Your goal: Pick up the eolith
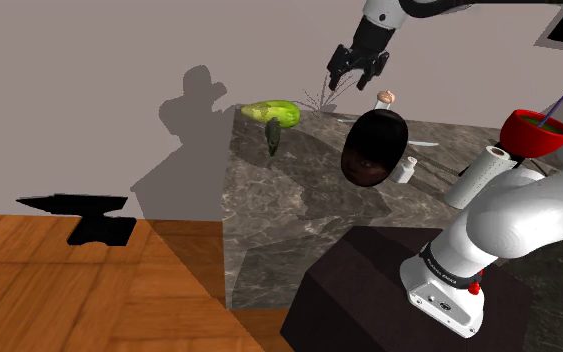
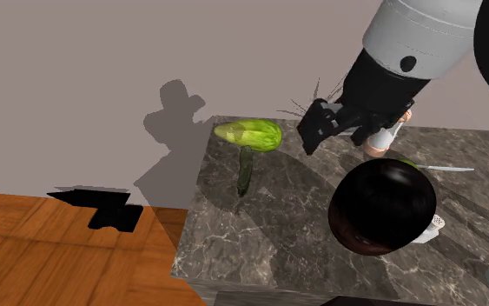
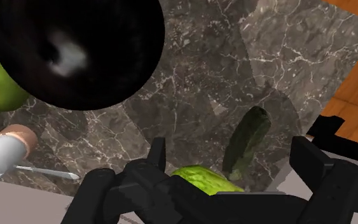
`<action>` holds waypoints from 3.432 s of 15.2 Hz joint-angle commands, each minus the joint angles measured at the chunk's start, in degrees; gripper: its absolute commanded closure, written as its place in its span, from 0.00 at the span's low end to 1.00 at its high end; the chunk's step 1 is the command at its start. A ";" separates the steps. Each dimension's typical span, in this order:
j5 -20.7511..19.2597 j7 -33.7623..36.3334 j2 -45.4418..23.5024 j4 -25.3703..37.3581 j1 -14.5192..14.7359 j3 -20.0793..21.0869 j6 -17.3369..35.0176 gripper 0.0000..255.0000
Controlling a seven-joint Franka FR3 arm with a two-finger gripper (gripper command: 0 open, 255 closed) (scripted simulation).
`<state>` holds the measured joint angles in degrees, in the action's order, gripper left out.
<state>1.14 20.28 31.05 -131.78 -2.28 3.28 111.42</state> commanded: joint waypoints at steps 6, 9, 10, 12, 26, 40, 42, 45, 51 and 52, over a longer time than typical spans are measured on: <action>0.43 7.57 -14.22 3.10 -1.05 2.31 9.96 0.00; 0.19 10.82 -20.62 5.79 -1.38 3.04 13.19 0.00; 0.06 11.90 -22.79 6.83 -1.47 3.23 14.15 0.00; -0.26 14.04 -27.16 9.13 -1.56 3.49 15.89 0.00; -1.89 22.84 -49.06 21.56 -0.90 2.97 23.94 0.00; -2.02 22.90 -50.05 20.93 -0.85 2.91 25.56 1.00; -1.97 22.88 -49.71 21.18 -0.86 2.93 24.96 1.00; -1.81 22.80 -48.48 21.92 -0.92 3.00 23.00 1.00; -1.52 22.68 -46.28 23.72 -1.02 3.11 19.00 1.00; -1.47 22.67 -45.94 24.07 -1.03 3.13 18.32 1.00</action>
<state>-0.41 43.05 -15.31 -108.01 -3.24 6.41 130.45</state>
